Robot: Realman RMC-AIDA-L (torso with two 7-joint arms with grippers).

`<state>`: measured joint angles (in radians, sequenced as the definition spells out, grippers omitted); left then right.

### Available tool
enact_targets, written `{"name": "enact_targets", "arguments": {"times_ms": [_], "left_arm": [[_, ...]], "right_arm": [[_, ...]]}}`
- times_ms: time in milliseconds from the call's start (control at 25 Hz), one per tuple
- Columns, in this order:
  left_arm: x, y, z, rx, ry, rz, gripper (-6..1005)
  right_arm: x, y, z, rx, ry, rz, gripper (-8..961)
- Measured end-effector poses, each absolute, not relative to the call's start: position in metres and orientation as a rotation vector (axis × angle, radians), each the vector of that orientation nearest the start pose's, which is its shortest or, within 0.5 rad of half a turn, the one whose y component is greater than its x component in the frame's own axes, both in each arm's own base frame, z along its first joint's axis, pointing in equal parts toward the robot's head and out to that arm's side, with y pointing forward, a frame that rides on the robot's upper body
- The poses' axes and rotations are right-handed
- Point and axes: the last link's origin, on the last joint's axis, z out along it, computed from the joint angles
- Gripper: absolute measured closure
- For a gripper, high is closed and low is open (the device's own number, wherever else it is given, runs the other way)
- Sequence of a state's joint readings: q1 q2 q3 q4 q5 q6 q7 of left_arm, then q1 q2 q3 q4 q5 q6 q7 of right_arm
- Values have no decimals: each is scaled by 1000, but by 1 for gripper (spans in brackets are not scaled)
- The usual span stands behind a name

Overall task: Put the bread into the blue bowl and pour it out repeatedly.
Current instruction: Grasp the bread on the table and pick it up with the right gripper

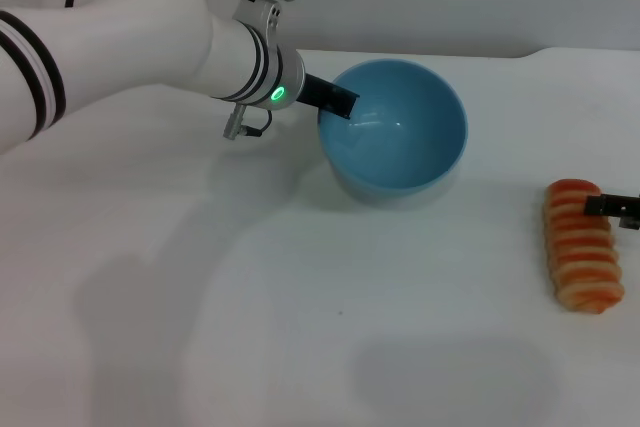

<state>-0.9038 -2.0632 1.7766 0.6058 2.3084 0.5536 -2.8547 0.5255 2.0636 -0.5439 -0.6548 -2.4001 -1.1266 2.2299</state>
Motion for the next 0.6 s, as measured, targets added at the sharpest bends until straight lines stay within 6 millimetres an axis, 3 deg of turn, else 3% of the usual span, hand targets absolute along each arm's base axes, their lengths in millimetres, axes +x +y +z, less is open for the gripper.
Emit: {"name": "enact_targets", "arguments": {"times_ms": [600], "left_arm": [[-177,435,-99,-2284,-1004,56,1000]], "right_arm": [[348,358,-13,-1994,1663,230,339]]}}
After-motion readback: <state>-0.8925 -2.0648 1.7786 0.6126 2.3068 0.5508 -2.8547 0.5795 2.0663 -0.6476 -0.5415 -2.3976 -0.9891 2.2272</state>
